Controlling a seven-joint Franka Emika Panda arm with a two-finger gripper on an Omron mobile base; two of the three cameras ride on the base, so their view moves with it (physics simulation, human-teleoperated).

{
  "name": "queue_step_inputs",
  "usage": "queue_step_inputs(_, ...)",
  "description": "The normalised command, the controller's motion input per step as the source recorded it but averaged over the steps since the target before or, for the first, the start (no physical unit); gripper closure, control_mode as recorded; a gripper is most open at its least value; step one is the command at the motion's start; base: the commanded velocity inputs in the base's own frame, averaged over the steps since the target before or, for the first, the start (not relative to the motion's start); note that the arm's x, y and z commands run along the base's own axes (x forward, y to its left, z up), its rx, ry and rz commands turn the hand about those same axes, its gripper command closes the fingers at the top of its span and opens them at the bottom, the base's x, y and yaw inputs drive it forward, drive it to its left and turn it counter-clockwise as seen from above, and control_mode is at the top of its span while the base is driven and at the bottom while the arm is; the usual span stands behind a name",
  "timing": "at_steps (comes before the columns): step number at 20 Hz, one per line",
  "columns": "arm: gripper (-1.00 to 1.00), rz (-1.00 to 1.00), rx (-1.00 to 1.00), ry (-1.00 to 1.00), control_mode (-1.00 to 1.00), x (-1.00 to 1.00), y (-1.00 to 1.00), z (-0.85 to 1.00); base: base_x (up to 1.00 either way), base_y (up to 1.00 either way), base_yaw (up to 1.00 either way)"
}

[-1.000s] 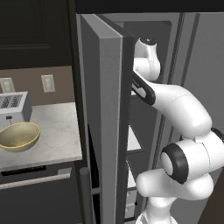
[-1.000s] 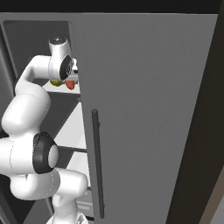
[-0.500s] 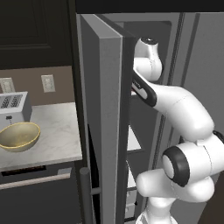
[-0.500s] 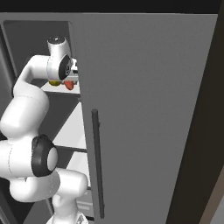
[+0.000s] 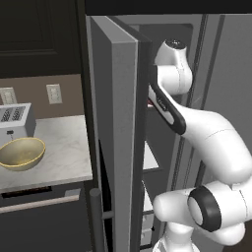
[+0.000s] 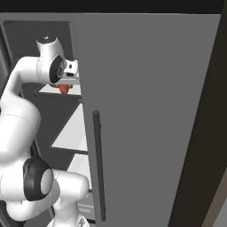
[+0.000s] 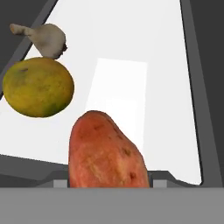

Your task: Take the sweet potato, orange, and garlic from the freezer and place them in the bowl on the counter.

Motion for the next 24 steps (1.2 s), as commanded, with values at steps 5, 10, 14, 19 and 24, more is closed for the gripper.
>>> queue_step_inputs(5,1.0,-0.05,0.0,0.0,-1.0,-0.44,0.0,0.35,0.0,0.0,0.0)
queue_step_inputs(10,1.0,-0.05,0.0,0.0,-1.0,-0.57,-0.01,0.15,0.0,0.0,0.0)
queue_step_inputs(14,1.0,-0.03,0.0,0.0,-1.0,-0.59,-0.06,0.0,0.0,0.0,0.0)
queue_step_inputs(19,1.0,-0.01,0.01,0.0,-1.0,-0.59,-0.1,-0.05,0.0,0.0,0.0)
queue_step_inputs(24,1.0,0.0,0.0,0.0,-1.0,-0.47,-0.07,-0.21,0.0,0.0,0.0)
